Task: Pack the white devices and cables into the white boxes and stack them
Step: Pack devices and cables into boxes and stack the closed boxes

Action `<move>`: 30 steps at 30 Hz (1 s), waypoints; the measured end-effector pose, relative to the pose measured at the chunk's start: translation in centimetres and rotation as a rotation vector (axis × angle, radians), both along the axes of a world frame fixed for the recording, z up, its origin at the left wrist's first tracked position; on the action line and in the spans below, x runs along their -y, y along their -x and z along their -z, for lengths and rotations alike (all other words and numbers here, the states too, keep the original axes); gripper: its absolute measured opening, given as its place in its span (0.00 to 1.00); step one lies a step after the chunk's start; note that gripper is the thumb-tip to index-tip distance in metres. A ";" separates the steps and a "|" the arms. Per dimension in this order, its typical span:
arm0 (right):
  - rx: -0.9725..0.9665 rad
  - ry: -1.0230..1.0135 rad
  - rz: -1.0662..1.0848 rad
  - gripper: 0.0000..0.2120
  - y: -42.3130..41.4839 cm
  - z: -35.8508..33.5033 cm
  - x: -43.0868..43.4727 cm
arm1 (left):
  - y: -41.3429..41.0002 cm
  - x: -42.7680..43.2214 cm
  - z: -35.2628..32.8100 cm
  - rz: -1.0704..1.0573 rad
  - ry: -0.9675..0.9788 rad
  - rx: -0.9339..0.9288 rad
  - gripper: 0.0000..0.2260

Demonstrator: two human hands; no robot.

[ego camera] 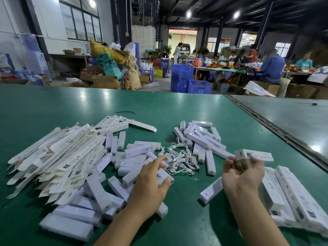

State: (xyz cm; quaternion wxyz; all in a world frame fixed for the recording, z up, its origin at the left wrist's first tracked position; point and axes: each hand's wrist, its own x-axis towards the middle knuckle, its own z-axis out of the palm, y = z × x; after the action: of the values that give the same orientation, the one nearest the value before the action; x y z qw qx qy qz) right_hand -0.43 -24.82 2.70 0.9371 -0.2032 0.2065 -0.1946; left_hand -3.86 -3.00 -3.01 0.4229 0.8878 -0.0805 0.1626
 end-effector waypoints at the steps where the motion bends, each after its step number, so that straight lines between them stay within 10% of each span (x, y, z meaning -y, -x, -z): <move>1: 0.045 -0.014 0.022 0.10 0.2 -0.1 0.0 | 0.0 0.0 0.0 0.001 -0.003 -0.002 0.25; 11: 0.156 0.241 0.049 0.31 0.8 0.5 -2.1 | 0.2 0.1 -0.2 -0.018 -0.048 0.000 0.23; 19: 0.111 0.341 -0.033 0.12 0.2 1.3 -2.0 | 0.0 -0.1 0.2 -0.009 -0.297 -0.001 0.20; 30: 0.068 0.392 -0.121 0.12 0.1 1.8 -2.8 | -0.8 -1.2 -1.7 -0.321 -0.313 0.029 0.17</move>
State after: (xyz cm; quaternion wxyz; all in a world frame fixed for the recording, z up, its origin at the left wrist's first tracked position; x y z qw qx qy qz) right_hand -0.52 -22.00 0.87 0.8960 -0.3871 0.1206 -0.1810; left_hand -3.10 -1.82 -1.32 0.2474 0.9417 0.0315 0.2259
